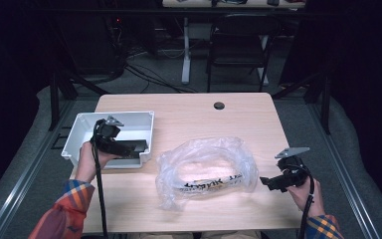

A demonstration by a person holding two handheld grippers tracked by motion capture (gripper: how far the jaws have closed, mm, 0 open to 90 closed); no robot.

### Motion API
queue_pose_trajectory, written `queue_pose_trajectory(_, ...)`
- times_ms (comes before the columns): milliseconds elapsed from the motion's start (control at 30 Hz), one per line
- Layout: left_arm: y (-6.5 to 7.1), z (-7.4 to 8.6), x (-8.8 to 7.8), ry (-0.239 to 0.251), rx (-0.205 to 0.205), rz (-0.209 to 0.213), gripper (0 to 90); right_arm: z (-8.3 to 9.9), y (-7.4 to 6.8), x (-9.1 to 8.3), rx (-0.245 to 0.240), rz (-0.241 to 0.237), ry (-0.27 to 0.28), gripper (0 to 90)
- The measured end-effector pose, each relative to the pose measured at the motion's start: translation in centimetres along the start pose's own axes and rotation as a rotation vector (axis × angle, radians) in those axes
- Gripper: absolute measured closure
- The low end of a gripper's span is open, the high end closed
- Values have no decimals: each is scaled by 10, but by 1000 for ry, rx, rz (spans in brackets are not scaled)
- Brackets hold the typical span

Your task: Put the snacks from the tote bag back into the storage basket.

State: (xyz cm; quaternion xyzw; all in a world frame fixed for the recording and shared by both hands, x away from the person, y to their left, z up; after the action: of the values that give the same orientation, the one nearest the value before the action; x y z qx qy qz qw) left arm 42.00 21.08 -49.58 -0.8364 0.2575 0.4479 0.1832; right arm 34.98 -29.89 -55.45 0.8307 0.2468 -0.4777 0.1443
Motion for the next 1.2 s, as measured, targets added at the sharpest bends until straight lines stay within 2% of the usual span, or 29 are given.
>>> queue_pose_trajectory(100,10,10,-10,-8,28,-12,150,0,0,0,1,3,1,14)
queue_pose_trajectory(333,23,24,-24,-12,50,-24,148,0,0,0,-1,2,1,14)
queue_pose_trajectory(433,30,30,-30,-10,61,-41,148,0,-1,0,-1,1,1,14)
queue_pose_trajectory(500,36,37,-33,-17,73,-72,144,0,-1,0,-3,-1,0,15)
queue_pose_trajectory(633,44,47,-32,-19,78,-85,136,0,-1,1,-5,-5,0,14)
queue_pose_trajectory(767,55,61,-29,-41,81,-95,129,0,-1,-1,1,-1,4,15)
queue_pose_trajectory(833,61,70,-26,-66,97,-97,124,0,-1,-1,2,-1,4,15)
queue_pose_trajectory(867,61,70,-26,-66,97,-97,123,0,-1,-1,2,-1,4,15)
queue_pose_trajectory(1133,78,89,-18,-100,93,-77,109,0,-2,1,-2,-5,-2,15)
queue_pose_trajectory(1167,82,94,-14,-128,96,-58,105,0,-2,1,-2,-5,-2,14)
queue_pose_trajectory(1200,82,94,-14,-128,96,-58,99,0,-2,1,-2,-5,-2,14)
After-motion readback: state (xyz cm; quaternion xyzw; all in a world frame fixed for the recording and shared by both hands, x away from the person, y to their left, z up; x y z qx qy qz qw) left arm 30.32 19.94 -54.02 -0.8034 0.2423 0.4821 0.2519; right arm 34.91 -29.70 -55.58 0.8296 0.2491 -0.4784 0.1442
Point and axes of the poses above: each handheld gripper's, and its own axes: x roughly forward along the jaws, z roughly out of its underside, y roughly to its right, the point moved 5 cm from there along x, roughly forward along the jaws, and after that the axes turned 6 degrees about -y, right-handed, at the moved point
